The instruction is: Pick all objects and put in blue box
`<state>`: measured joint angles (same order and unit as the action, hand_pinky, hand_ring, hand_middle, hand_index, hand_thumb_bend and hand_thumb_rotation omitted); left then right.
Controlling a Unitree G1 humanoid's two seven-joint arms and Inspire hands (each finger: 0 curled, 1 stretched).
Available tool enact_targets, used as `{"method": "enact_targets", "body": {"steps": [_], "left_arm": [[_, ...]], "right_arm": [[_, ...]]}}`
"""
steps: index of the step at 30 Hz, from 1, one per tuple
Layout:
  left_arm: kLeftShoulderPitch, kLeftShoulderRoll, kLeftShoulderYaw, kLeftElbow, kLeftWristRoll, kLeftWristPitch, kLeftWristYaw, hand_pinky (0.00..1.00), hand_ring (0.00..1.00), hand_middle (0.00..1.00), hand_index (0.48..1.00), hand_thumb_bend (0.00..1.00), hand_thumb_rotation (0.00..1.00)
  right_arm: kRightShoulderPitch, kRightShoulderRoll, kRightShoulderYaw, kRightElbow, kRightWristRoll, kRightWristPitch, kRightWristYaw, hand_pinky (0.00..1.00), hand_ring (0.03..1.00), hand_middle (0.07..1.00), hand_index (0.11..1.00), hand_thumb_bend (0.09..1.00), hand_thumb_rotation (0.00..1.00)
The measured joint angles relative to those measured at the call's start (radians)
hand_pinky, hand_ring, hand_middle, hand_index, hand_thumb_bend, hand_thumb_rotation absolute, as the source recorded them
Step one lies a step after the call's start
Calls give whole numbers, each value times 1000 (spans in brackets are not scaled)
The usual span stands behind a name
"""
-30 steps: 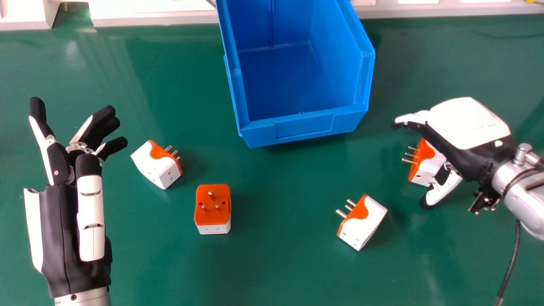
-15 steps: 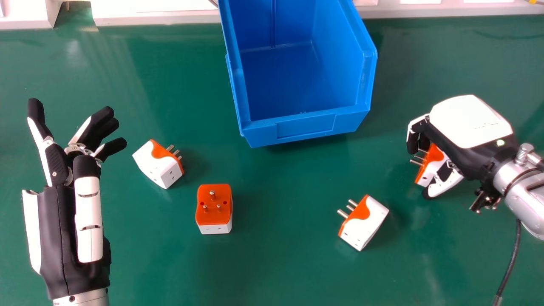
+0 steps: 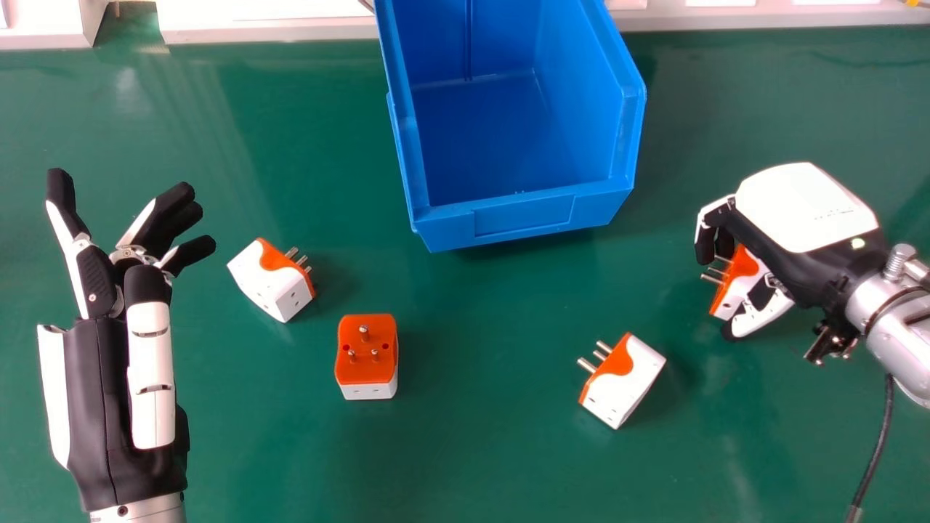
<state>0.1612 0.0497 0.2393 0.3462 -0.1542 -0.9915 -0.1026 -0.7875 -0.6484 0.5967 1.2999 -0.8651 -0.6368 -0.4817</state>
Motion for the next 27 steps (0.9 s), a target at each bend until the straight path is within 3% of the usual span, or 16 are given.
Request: {"method": "enact_targets", "body": {"steps": [4, 11, 17, 27], "left_arm": [[3, 0, -1, -1, 0, 0, 0, 748, 813, 826, 789, 454, 910], [1, -2, -2, 0, 17, 0, 4, 748, 814, 826, 789, 453, 910], [-3, -5, -4, 1, 16, 0, 10, 751, 815, 828, 791, 453, 911], [-13, -5, -14, 20, 13, 0, 4, 755, 816, 828, 791, 461, 908]], "right_arm": [[0, -11, -33, -8, 33, -34, 32, 396, 436, 493, 477, 527, 0], [0, -59, -111, -89, 109, -121, 101, 365, 415, 459, 507, 527, 0], [0, -82, -158, -131, 138, -185, 146, 397, 451, 484, 486, 528, 0], [0, -108, -259, -274, 226, -232, 265, 396, 415, 505, 501, 519, 0]]}}
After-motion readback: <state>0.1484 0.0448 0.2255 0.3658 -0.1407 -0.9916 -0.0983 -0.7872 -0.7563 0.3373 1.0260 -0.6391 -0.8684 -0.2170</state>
